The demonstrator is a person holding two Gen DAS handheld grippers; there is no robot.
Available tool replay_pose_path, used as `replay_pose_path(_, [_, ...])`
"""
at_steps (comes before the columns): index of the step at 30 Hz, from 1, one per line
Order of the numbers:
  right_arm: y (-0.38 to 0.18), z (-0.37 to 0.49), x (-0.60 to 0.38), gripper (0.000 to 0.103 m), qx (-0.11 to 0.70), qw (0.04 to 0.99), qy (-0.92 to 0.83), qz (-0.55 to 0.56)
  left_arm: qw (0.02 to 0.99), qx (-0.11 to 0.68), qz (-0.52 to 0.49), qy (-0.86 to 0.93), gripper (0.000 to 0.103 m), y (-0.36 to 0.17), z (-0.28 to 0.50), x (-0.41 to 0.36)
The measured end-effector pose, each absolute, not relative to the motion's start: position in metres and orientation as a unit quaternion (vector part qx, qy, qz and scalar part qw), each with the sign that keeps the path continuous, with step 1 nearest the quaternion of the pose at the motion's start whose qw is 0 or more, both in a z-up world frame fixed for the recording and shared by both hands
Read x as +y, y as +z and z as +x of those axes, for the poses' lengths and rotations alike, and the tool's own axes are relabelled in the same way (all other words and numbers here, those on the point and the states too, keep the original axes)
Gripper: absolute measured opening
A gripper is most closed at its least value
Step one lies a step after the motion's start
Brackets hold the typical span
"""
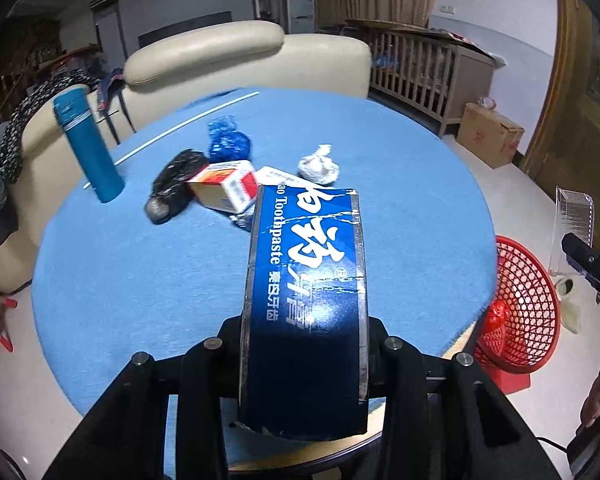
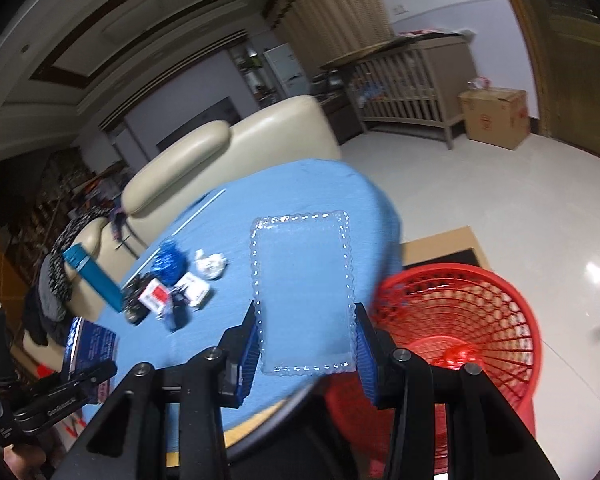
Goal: Collect trash
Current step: 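Carry the box and tray over the red basket and release both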
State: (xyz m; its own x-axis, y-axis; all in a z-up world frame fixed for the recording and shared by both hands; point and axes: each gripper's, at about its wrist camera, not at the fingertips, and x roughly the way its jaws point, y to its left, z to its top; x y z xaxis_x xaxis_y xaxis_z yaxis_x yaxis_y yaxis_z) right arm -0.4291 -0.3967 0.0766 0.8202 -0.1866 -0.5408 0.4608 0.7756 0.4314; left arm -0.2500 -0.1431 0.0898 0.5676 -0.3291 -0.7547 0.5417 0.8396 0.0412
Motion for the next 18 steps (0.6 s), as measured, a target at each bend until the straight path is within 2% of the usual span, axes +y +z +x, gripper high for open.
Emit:
replay_pose_path(10, [0.06,-0.468,-0.446,0.045,0.228,0.894,-0.233,0.309,0.862,0.377,0.169,-0.293,0.041,0.094,-0.277,-0.198])
replay_pose_path(18, [0.03,-0.48,-0.467,0.045,0.261,0.874,-0.258,0.319,0.843,0.37,0.193,-0.339,0.041,0.092,-0.298,-0.245])
